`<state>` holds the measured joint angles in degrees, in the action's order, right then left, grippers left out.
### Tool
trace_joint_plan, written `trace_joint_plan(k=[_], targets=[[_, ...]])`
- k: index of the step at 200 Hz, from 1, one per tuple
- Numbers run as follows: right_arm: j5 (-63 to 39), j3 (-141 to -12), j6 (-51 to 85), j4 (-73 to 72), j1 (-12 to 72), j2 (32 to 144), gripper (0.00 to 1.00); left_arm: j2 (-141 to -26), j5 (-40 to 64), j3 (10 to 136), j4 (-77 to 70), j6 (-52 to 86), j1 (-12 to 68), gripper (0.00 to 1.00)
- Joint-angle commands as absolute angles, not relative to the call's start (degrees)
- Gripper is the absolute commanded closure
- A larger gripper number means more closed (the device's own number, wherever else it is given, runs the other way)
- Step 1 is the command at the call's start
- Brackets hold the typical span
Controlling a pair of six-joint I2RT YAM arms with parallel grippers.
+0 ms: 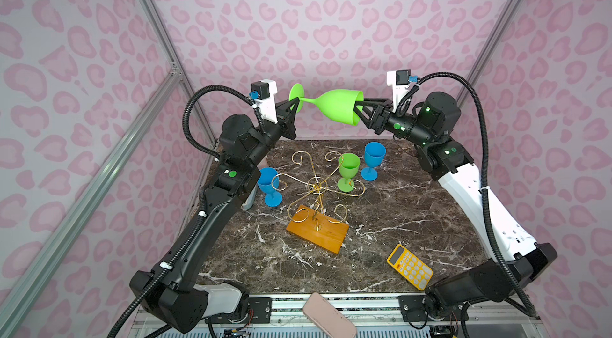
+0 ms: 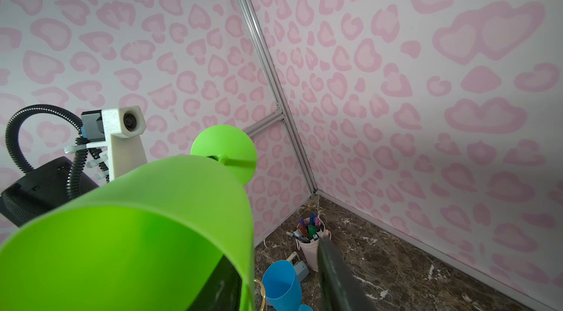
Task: Take the wine glass off the wine glass rack
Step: Pick up the wine glass from the wine glass rack.
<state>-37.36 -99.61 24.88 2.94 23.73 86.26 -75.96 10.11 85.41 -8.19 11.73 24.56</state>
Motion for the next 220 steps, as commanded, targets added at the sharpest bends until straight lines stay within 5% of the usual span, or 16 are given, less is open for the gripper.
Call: trace_joint_plan(k=[1, 66, 85, 111, 152, 220], targets=[[-37.74, -101.12, 24.76, 4.38, 24.33, 87.67, 0.68, -75.67, 11.25, 85.87, -9.84, 12.00, 24.64, 0.96], [-37.99, -103.05, 25.19, 6.70, 25.10, 88.24, 1.00, -75.24, 10.91, 85.62, -9.93, 11.85, 24.61, 0.97], [-37.39, -103.83, 24.45, 8.55, 25.13, 87.76, 1.00, -75.06, 10.17, 85.61, -10.02, 11.43, 24.61, 0.94], [-35.67, -104.65, 24.07, 11.36, 23.75, 86.23, 1.00, -73.80, 9.01, 84.55, -10.55, 10.06, 24.65, 0.72], [-33.82, -103.39, 24.54, 16.31, 15.63, 81.74, 1.00, -70.43, 5.62, 82.09, -10.50, 5.99, 24.61, 0.09], [-16.48, -111.36, 4.66, 55.59, 5.71, 82.44, 1.00, -57.63, -3.56, 75.48, -11.25, -4.56, 24.53, 0.01]])
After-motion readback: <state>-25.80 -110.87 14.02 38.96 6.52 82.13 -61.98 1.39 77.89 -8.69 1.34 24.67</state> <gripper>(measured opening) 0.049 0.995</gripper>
